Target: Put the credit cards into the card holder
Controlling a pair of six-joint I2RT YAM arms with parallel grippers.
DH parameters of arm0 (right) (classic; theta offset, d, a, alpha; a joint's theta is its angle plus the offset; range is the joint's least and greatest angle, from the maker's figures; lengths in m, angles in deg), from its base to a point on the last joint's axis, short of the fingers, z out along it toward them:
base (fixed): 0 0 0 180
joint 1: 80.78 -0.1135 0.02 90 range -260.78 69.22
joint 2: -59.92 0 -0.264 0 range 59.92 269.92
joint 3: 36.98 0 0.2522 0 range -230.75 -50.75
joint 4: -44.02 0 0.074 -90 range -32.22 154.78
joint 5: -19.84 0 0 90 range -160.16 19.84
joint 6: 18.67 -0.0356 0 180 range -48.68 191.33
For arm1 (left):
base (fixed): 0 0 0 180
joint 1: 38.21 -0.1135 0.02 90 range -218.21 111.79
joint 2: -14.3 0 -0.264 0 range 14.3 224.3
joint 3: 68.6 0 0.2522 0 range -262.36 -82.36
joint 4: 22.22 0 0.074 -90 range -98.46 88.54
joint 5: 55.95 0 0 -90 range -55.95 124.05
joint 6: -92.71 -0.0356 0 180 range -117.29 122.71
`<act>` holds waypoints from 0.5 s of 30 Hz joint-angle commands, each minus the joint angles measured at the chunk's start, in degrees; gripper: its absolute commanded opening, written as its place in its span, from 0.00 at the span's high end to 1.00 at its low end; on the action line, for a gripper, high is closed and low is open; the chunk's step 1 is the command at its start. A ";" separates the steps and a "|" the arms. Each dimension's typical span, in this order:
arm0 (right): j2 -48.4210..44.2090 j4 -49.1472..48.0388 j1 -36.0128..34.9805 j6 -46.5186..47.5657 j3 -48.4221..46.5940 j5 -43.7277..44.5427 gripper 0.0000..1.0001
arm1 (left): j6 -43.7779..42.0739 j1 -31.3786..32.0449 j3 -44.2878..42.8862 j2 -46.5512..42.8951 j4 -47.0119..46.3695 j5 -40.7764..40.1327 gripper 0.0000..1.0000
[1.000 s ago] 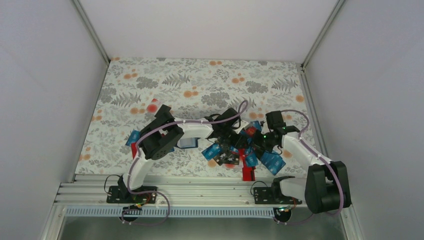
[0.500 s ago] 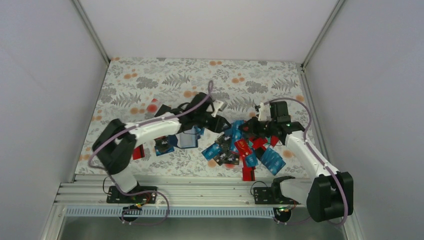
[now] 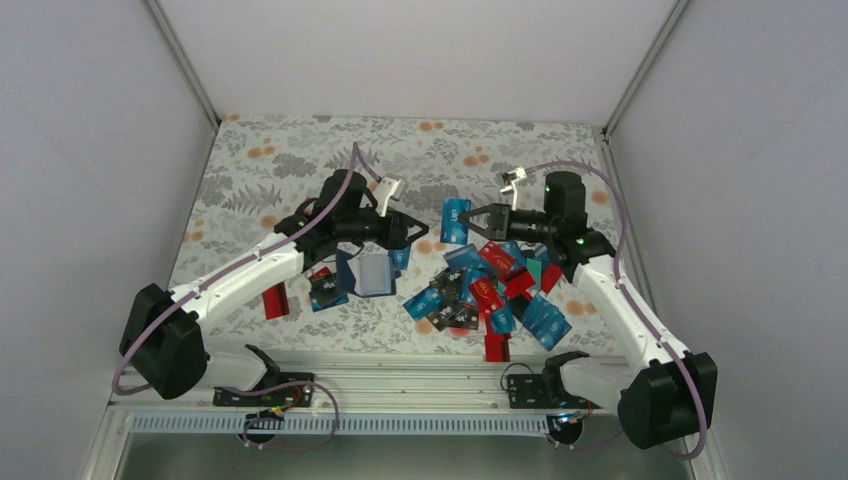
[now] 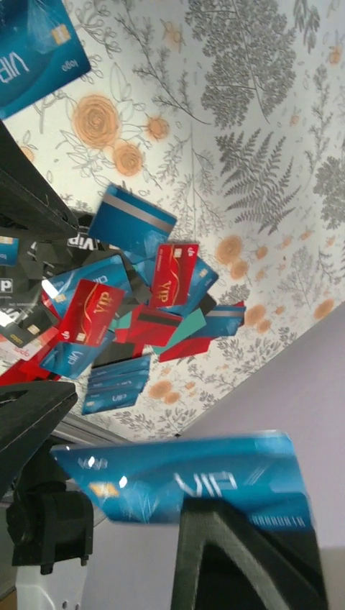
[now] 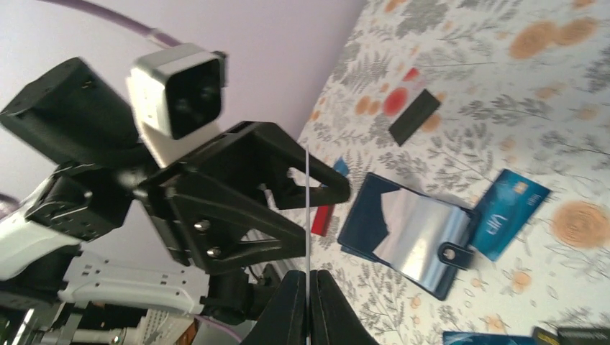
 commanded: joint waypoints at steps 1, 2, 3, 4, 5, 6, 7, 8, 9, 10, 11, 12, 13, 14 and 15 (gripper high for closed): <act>1.23 -5.86 -3.95 -1.33 -1.75 -2.82 0.96 | -1.77 -0.38 2.61 -2.89 1.17 0.90 0.51; 1.41 -6.91 -4.72 -1.38 -1.78 -3.11 0.96 | -0.93 -0.41 3.73 -3.76 -0.72 2.71 0.51; 1.52 -7.72 -5.57 -1.17 -1.86 -3.28 0.96 | 0.30 -0.49 4.69 -4.51 -2.78 4.51 0.51; 1.61 -8.48 -6.08 -0.65 -1.86 -3.47 0.96 | 1.34 -0.70 5.68 -5.40 -4.87 6.13 0.51; 1.62 -8.86 -6.27 -0.06 -1.80 -3.48 0.96 | 2.38 -1.00 6.64 -6.27 -7.04 8.06 0.51; 1.68 -9.28 -6.45 0.38 -1.68 -3.69 0.96 | 3.49 -1.34 7.94 -7.07 -8.93 9.56 0.51; 1.81 -10.07 -6.52 0.49 -1.47 -4.43 0.96 | 4.58 -1.65 8.91 -7.91 -11.03 10.90 0.51; 2.00 -10.58 -6.71 0.45 -1.44 -4.94 0.96 | 5.42 -1.94 9.60 -8.65 -12.69 11.93 0.51; 2.25 -11.22 -7.00 0.41 -1.44 -5.74 0.96 | 6.15 -2.02 10.19 -9.17 -14.12 12.96 0.51; 2.38 -11.56 -7.39 0.60 -1.58 -6.30 0.96 | 6.70 -2.21 10.65 -9.59 -15.49 13.93 0.51; 2.49 -11.60 -7.74 0.89 -1.75 -6.43 0.96 | 7.31 -2.33 10.93 -9.98 -16.67 14.73 0.51; 2.50 -11.51 -8.09 1.24 -1.93 -6.45 0.96 | 7.86 -2.47 11.28 -10.35 -17.95 15.60 0.51; 2.50 -11.44 -8.37 1.36 -1.97 -6.38 0.96 | 8.40 -2.43 11.58 -10.74 -19.07 16.22 0.51; 2.50 -11.43 -8.49 1.45 -1.96 -6.25 0.96 | 8.85 -2.49 11.76 -11.15 -20.28 16.77 0.51; 2.50 -11.47 -8.70 1.46 -1.91 -6.28 0.96 | 9.35 -2.53 12.01 -11.57 -21.22 17.35 0.51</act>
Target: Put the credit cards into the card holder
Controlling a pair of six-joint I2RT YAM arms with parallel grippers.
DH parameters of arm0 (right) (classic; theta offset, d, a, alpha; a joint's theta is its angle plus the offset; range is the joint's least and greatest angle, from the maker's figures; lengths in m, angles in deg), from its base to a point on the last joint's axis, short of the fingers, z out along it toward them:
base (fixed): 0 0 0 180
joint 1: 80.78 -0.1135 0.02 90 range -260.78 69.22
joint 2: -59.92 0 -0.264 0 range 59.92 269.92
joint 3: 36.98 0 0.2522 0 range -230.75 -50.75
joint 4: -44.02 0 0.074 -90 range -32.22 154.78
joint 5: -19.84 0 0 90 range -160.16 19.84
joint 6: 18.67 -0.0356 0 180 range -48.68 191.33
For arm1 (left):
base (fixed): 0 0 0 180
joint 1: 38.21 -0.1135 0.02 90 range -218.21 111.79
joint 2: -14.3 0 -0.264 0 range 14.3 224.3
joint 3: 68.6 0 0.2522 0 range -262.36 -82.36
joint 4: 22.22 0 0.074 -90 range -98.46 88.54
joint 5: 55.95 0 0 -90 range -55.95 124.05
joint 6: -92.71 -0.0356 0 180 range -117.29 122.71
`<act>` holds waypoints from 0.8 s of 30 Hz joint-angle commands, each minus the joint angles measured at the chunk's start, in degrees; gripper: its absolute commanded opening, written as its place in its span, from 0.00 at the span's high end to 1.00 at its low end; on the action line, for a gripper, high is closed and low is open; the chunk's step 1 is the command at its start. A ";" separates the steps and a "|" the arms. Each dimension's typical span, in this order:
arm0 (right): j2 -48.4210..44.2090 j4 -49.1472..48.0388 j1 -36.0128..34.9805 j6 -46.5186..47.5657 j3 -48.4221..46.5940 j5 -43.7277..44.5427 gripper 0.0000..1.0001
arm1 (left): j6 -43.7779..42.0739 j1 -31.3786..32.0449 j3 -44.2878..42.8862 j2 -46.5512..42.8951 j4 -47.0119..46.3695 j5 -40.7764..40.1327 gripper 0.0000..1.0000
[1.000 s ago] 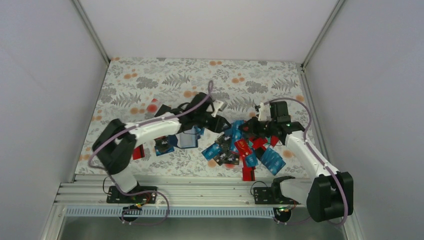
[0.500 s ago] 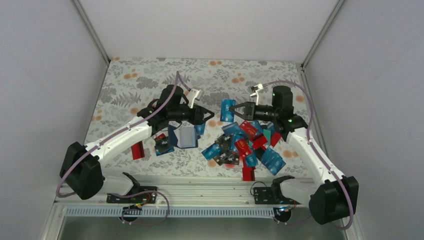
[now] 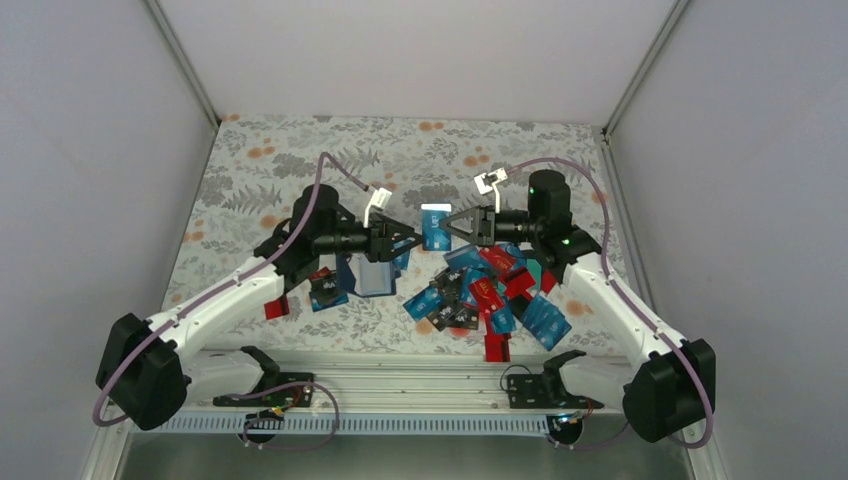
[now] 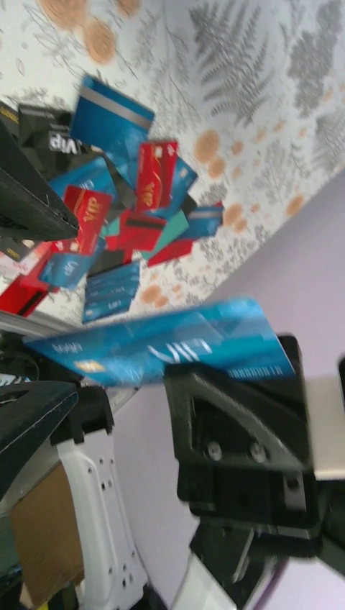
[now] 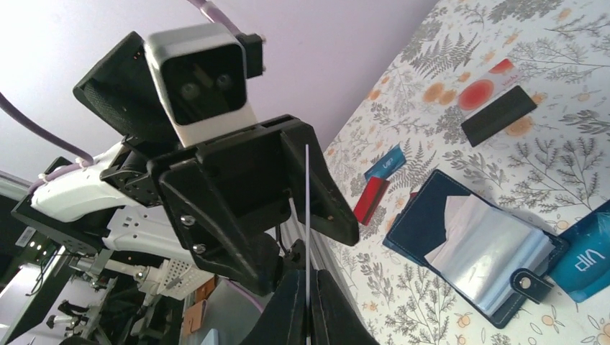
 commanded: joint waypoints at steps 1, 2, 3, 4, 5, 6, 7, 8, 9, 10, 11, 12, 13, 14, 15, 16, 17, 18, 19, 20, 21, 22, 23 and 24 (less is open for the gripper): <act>0.29 -2.43 -1.49 1.33 -1.18 -1.79 0.96 | 3.35 -0.39 1.02 -2.35 -8.99 5.61 0.51; 0.33 -2.64 -1.66 1.33 -1.14 -1.92 0.96 | 3.59 -0.39 1.04 -2.47 -9.18 5.82 0.51; 0.29 -2.93 -1.91 1.26 -1.06 -2.31 0.96 | 3.61 -0.37 0.83 -2.37 -9.00 5.84 0.51; 0.34 -3.31 -2.17 1.25 -0.92 -2.73 0.96 | 3.55 -0.39 0.58 -2.20 -8.80 5.85 0.51; 0.34 -3.68 -2.43 1.24 -0.82 -3.09 0.96 | 3.60 -0.39 0.52 -1.87 -8.88 5.85 0.51; 0.29 -3.96 -2.69 1.33 -0.76 -3.34 0.96 | 3.81 -0.39 0.51 -1.76 -9.23 5.85 0.52; 0.25 -4.29 -2.96 1.33 -0.70 -3.60 0.96 | 4.23 -0.39 0.51 -1.50 -9.66 5.90 0.52; 0.17 -4.70 -3.17 1.33 -0.61 -3.90 0.96 | 4.50 -0.39 0.65 -1.36 -10.29 6.06 0.53; 0.04 -4.94 -3.43 1.33 -0.60 -4.25 0.96 | 4.65 -0.39 0.70 -1.19 -10.56 6.11 0.53; -0.12 -5.25 -3.52 1.33 -0.59 -4.44 0.96 | 4.67 -0.39 0.67 -0.95 -10.61 6.18 0.54; -0.30 -5.47 -3.64 1.33 -0.58 -4.67 0.96 | 4.68 -0.39 0.81 -0.89 -10.80 6.22 0.56; -0.48 -5.53 -3.70 1.47 -0.55 -4.77 0.96 | 4.80 -0.39 0.98 -0.83 -11.10 6.33 0.57; -0.60 -5.73 -3.81 1.55 -0.52 -5.03 0.96 | 5.08 -0.37 1.25 -0.83 -11.72 6.54 0.59; -0.63 -5.85 -3.83 1.70 -0.44 -5.33 0.96 | 5.42 -0.39 1.48 -0.95 -12.53 6.96 0.63; -0.66 -5.86 -3.90 1.84 -0.35 -5.52 0.96 | 5.78 -0.39 1.78 -1.01 -13.44 7.38 0.67; -0.63 -6.08 -3.92 1.86 -0.22 -5.64 0.96 | 6.08 -0.38 1.97 -0.95 -14.32 7.65 0.70; -0.63 -6.33 -3.99 1.79 -0.11 -5.61 0.96 | 6.30 -0.39 2.08 -0.98 -14.69 7.96 0.74; -0.63 -6.49 -4.01 1.71 0.00 -5.66 0.96 | 6.34 -0.37 2.09 -0.89 -14.77 8.16 0.77; -0.67 -6.74 -4.01 1.61 0.01 -5.67 0.96 | 6.42 -0.39 2.17 -0.79 -14.83 8.28 0.81; -0.65 -6.99 -4.01 1.48 0.08 -5.60 0.96 | 6.43 -0.37 2.26 -0.68 -14.80 8.45 0.83; -0.63 -7.29 -4.07 1.36 -0.02 -5.54 0.96 | 6.43 -0.39 2.28 -0.65 -14.83 8.64 0.86; -0.47 -7.44 -4.08 1.26 -0.04 -5.56 0.96 | 6.43 -0.39 2.41 -0.72 -14.83 8.66 0.88; -0.38 -7.40 -4.10 1.36 -0.12 -5.57 0.96 | 6.43 -0.39 2.48 -0.65 -14.91 8.67 0.90; -0.25 -7.10 -4.10 1.52 -0.27 -5.58 0.96 | 6.50 -0.38 2.65 -0.66 -15.06 8.74 0.93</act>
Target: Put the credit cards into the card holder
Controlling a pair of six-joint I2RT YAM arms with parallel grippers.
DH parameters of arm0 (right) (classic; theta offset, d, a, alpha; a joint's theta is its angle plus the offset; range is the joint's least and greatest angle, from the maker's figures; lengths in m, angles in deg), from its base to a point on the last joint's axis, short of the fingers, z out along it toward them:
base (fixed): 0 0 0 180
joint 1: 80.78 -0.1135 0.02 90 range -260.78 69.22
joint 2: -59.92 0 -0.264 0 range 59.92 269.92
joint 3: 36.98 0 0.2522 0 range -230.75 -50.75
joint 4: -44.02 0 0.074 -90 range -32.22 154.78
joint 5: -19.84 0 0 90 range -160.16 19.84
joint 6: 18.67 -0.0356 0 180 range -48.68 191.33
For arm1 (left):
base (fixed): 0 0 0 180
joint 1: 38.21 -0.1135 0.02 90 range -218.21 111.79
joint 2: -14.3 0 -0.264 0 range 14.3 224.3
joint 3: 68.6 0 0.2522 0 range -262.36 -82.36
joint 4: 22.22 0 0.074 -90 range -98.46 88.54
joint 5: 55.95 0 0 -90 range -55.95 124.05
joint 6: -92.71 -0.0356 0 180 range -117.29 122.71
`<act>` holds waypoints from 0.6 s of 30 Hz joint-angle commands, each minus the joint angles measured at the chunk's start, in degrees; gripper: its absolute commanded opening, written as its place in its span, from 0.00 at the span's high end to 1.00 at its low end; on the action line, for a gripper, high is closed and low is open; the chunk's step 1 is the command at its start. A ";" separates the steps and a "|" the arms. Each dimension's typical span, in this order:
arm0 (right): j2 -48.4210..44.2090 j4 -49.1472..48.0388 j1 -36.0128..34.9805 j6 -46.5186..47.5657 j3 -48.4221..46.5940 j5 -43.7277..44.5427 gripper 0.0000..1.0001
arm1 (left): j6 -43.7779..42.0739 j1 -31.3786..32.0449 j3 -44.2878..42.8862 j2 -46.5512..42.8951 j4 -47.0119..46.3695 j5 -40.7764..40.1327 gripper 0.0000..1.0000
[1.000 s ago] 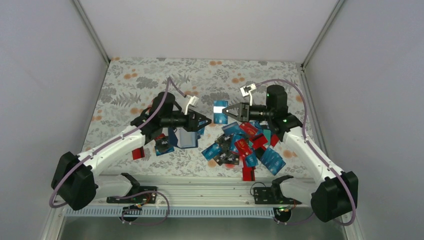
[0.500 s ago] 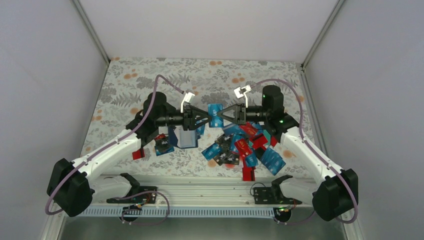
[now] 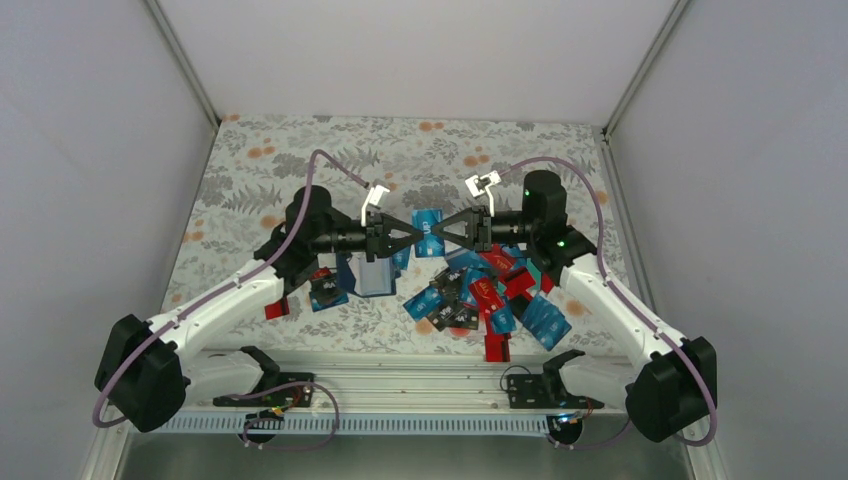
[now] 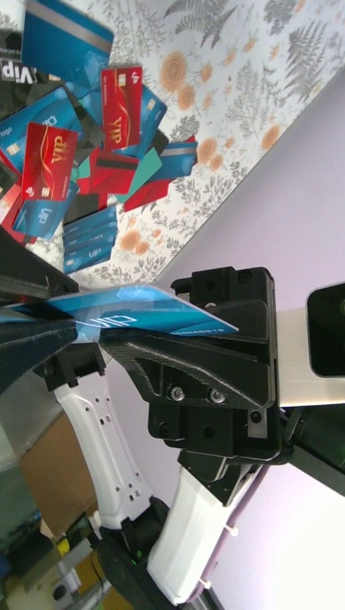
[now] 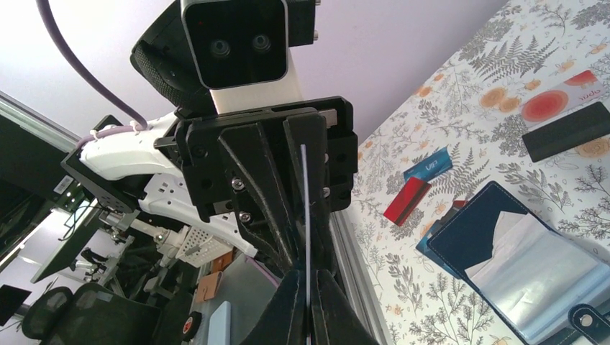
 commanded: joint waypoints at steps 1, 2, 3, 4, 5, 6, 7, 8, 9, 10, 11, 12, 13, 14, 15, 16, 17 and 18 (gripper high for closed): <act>-0.11 -1.19 -0.71 1.16 -0.58 -0.96 0.96 | 0.08 -0.24 0.78 0.41 -2.97 1.54 0.97; 0.02 -0.02 -0.71 1.80 -0.99 -0.47 0.96 | 0.12 -0.24 0.88 0.58 -3.13 1.43 0.97; 0.18 1.26 -0.71 2.57 -1.39 0.01 0.95 | 0.24 -0.22 0.97 0.67 -3.09 1.06 0.97; 0.47 3.35 -0.67 3.89 -2.25 0.82 0.90 | 0.33 -0.23 0.87 0.91 -2.65 0.46 0.98; 0.81 7.10 -0.71 6.01 -3.21 2.07 0.79 | 0.13 -0.24 0.62 1.13 -1.47 -0.37 0.98; 1.19 10.23 -0.71 7.75 -4.13 4.15 0.65 | -0.71 -0.24 0.04 1.29 0.50 -1.70 0.98; 1.63 13.17 -0.67 9.27 -5.08 6.96 0.48 | -2.42 -0.24 -0.83 1.13 4.76 -3.73 0.98; 1.92 15.66 -0.71 10.30 -5.70 10.02 0.34 | -3.88 -0.26 -1.81 0.71 8.96 -7.52 0.98; 2.32 17.36 -0.71 11.04 -6.00 12.95 0.25 | -5.50 -0.23 -3.22 0.40 13.28 -11.26 0.98; 2.76 18.51 -0.71 11.31 -5.90 15.30 0.21 | -7.12 -0.24 -4.55 0.15 18.27 -15.54 0.98; 3.34 19.09 -0.71 11.22 -5.60 17.31 0.19 | -8.51 -0.22 -5.91 -0.05 22.59 -19.75 0.98; 3.99 19.21 -0.69 10.81 -5.08 18.63 0.18 | -9.56 -0.18 -7.02 -0.16 26.86 -23.98 0.98; 4.62 19.01 -0.83 10.29 -4.37 19.84 0.18 | -10.19 -0.16 -7.71 -0.25 30.24 -27.44 0.98; 5.37 18.72 -1.08 9.66 -3.82 20.94 0.18 | -10.47 -0.20 -8.17 -0.49 32.91 -30.69 0.98; 6.02 18.51 -1.39 9.22 -3.36 22.05 0.18 | -10.60 -0.09 -8.10 -0.64 35.02 -33.05 0.98; 6.65 18.41 -1.81 8.69 -3.11 23.45 0.19 | -10.82 0.18 -7.77 -0.86 36.26 -34.53 0.98; 7.39 18.32 -2.30 8.20 -2.91 25.33 0.20 | -10.85 0.57 -7.38 -1.20 37.42 -36.08 0.98; 7.96 18.14 -2.81 7.81 -2.81 26.45 0.20 | -10.65 1.23 -7.09 -1.46 38.68 -37.80 0.97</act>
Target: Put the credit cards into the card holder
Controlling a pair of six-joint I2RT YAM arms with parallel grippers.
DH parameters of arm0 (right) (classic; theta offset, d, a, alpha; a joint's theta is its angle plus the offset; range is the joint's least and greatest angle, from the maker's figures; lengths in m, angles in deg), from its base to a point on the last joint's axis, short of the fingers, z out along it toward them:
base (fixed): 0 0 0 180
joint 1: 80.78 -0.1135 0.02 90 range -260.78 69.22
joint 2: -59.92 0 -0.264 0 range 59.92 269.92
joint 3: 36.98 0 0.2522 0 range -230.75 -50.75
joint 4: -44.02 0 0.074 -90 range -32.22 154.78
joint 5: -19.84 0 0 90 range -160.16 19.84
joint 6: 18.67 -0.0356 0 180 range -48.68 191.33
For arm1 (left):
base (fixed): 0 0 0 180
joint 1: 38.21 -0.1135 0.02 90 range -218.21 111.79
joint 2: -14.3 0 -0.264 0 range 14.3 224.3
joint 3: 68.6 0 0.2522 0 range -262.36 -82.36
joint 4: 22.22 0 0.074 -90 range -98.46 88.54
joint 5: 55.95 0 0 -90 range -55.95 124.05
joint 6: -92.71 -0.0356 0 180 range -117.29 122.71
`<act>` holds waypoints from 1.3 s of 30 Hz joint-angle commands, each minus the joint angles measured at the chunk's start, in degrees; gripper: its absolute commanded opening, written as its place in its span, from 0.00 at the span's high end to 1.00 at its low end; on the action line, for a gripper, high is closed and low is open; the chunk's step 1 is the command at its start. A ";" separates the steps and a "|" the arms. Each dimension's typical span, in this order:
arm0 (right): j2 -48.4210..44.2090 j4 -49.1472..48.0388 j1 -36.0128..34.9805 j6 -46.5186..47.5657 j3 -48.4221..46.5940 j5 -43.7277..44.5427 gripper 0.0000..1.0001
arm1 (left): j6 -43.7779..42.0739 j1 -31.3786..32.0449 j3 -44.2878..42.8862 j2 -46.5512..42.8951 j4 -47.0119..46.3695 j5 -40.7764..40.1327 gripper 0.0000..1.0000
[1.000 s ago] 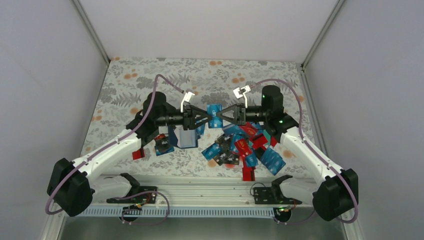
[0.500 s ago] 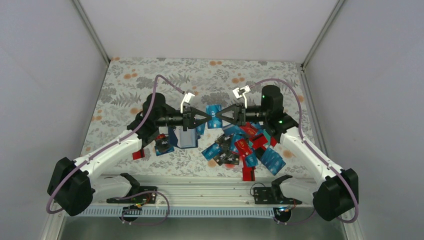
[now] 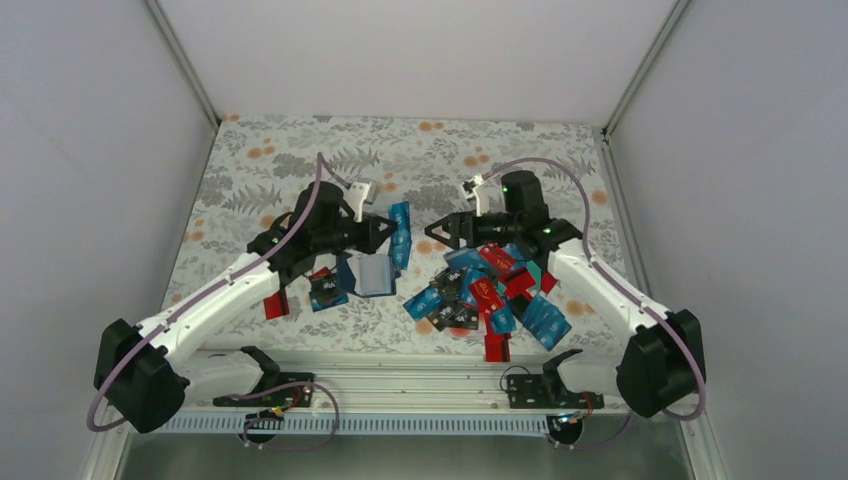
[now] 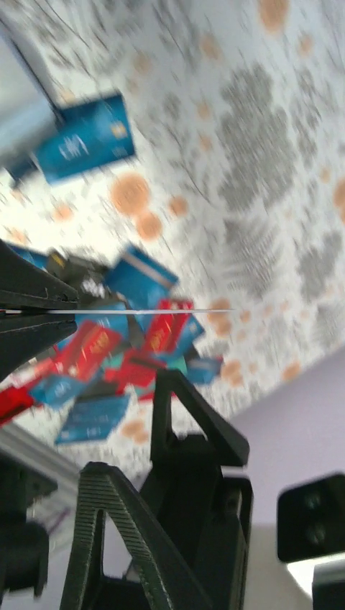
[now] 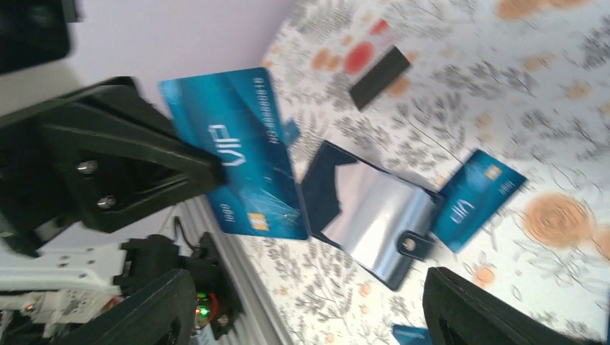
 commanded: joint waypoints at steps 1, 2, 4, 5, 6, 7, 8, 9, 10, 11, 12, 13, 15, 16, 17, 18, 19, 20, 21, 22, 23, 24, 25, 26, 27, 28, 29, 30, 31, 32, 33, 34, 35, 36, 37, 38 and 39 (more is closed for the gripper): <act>2.55 1.92 -2.71 -1.15 1.07 9.15 0.20 | -2.38 1.82 0.08 -1.96 13.18 -14.21 0.98; 3.07 1.83 -3.28 -1.87 1.02 10.52 0.21 | -2.12 2.84 0.50 -2.45 14.46 -16.40 0.98; 4.27 1.61 -4.83 -2.77 0.85 13.12 0.23 | -1.27 4.64 1.07 -3.08 17.10 -20.39 0.98; 4.92 1.48 -5.78 -3.18 0.74 14.12 0.24 | -0.94 5.52 1.18 -3.31 18.77 -22.10 0.98; 6.10 1.28 -6.75 -3.61 0.53 14.87 0.25 | -0.44 6.37 1.14 -3.11 20.10 -24.51 0.98; 7.17 1.02 -7.77 -4.03 0.35 15.36 0.26 | -0.05 7.29 0.92 -2.56 21.39 -25.72 0.98; 8.15 0.65 -8.78 -4.66 0.22 15.79 0.27 | 0.40 8.17 0.66 -1.89 22.78 -27.35 0.98; 9.19 0.14 -9.76 -5.49 0.12 16.17 0.29 | 1.14 8.88 0.34 -1.15 24.25 -29.43 0.98; 10.31 -0.53 -10.65 -6.47 0.10 16.38 0.31 | 2.07 9.65 0.17 -0.39 25.98 -31.62 0.98; 11.27 -1.31 -11.59 -7.30 0.10 16.64 0.32 | 3.25 10.01 0.11 0.34 27.52 -34.60 0.98; 12.41 -2.02 -12.36 -8.01 0.06 16.61 0.33 | 4.65 10.09 0.24 0.99 28.93 -36.77 0.98; 13.57 -2.47 -13.21 -8.48 -0.21 16.66 0.33 | 5.82 10.16 0.53 1.53 30.11 -38.48 0.98; 16.08 -2.31 -14.43 -9.12 -1.18 17.62 0.34 | 7.51 10.16 1.12 2.30 31.52 -40.89 0.98; 17.17 -2.25 -14.79 -9.20 -1.85 18.06 0.34 | 7.85 10.20 1.37 2.61 31.61 -41.27 0.98; 18.29 -2.31 -14.99 -9.21 -2.14 18.35 0.33 | 8.10 10.11 1.64 2.97 31.40 -41.33 0.98; 19.26 -2.17 -15.24 -9.16 -2.67 18.67 0.33 | 8.24 10.21 1.90 3.40 31.10 -41.40 0.98; 20.31 -2.07 -15.55 -8.71 -3.49 18.78 0.33 | 8.38 10.10 2.09 3.75 30.70 -41.37 0.98; 21.73 -1.95 -15.85 -8.23 -4.08 18.97 0.33 | 8.58 10.04 2.27 4.35 30.41 -41.31 0.98; 22.76 -1.70 -16.18 -7.90 -4.83 19.38 0.33 | 8.71 10.07 2.37 4.68 30.21 -41.34 0.98; 24.09 -1.36 -16.51 -7.49 -5.61 19.59 0.33 | 8.75 10.08 2.53 4.97 29.97 -41.21 0.98; 25.55 -0.97 -16.86 -7.19 -6.40 19.85 0.33 | 8.86 10.09 2.72 5.08 29.68 -41.23 0.98; 26.78 -0.37 -17.17 -6.97 -7.27 20.53 0.33 | 8.90 10.20 2.75 5.29 29.55 -41.21 0.98; 27.78 0.03 -17.51 -6.74 -8.17 21.04 0.33 | 8.95 10.10 2.83 5.30 29.36 -41.17 0.98; 28.67 0.52 -17.86 -6.45 -9.01 21.45 0.33 | 9.03 10.10 2.93 5.30 29.23 -41.11 0.98; 29.64 1.10 -18.19 -6.26 -9.90 22.22 0.33 | 9.08 10.13 2.94 5.17 29.21 -41.06 0.98; 30.40 1.81 -18.44 -6.10 -10.84 23.05 0.33 | 9.05 10.09 2.87 5.11 29.08 -40.89 0.98; 31.43 2.45 -18.84 -5.77 -11.72 23.85 0.33 | 9.04 10.12 2.79 5.03 28.96 -40.65 0.98; 32.33 3.16 -19.04 -5.63 -12.47 24.88 0.34 | 8.89 10.09 2.78 4.85 28.76 -40.31 0.98; 33.14 3.80 -19.29 -5.49 -13.27 26.03 0.35 | 8.59 10.09 2.76 4.66 28.51 -40.02 0.98; 34.00 4.31 -19.43 -5.29 -13.92 26.56 0.36 | 8.32 10.09 2.77 4.45 28.19 -39.62 0.98; 34.85 4.76 -19.64 -5.18 -14.54 27.07 0.38 | 8.14 10.16 2.77 4.24 27.97 -39.43 0.98; 35.59 5.25 -19.74 -5.18 -15.13 27.61 0.40 | 7.98 10.11 2.72 4.02 27.86 -39.25 0.98; 36.19 5.82 -19.92 -5.10 -15.89 28.35 0.41 | 7.87 10.12 2.69 3.89 27.88 -39.12 0.98; 36.78 6.47 -20.04 -5.08 -16.36 29.29 0.43 | 7.71 10.12 2.58 3.80 27.99 -39.12 0.98; 37.14 7.01 -20.14 -5.08 -16.69 30.46 0.44 | 7.75 10.12 2.57 3.72 28.06 -39.13 0.98; 37.44 7.47 -20.16 -5.08 -16.95 31.25 0.46 | 7.76 10.11 2.47 3.51 28.06 -39.01 0.98; 37.62 7.83 -20.17 -4.99 -17.05 31.88 0.47 | 7.77 10.15 2.50 3.44 28.07 -38.94 0.98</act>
